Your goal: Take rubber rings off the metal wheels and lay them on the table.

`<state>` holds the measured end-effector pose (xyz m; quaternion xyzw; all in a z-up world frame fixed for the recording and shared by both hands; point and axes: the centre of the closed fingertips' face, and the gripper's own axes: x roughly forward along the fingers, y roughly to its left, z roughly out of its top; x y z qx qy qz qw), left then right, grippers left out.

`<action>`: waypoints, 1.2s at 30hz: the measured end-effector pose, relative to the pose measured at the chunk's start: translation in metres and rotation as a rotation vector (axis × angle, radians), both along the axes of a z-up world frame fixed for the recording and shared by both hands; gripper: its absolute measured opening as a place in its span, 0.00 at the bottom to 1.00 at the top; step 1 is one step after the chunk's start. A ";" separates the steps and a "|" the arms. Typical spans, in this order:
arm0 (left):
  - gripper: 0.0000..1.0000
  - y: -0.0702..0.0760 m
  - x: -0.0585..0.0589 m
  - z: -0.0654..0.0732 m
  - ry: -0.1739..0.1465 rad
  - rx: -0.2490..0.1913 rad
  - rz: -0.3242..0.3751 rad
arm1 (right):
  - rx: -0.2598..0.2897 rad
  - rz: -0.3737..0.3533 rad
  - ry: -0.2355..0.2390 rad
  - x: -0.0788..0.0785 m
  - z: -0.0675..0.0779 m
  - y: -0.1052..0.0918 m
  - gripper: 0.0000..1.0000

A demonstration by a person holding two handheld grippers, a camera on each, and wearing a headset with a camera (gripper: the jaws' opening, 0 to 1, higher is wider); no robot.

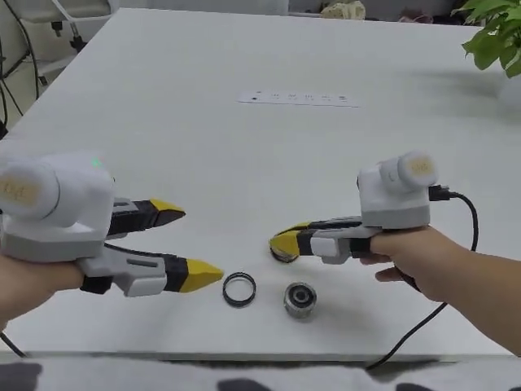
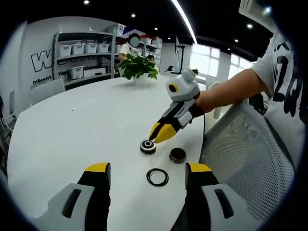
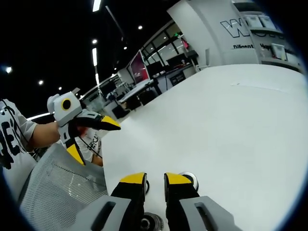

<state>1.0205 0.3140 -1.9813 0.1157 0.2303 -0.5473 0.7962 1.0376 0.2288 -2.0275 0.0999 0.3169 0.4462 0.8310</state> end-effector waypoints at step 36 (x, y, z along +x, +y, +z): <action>0.49 -0.061 0.021 -0.026 0.075 0.023 -0.087 | -0.177 0.019 -0.080 0.003 -0.032 -0.037 0.21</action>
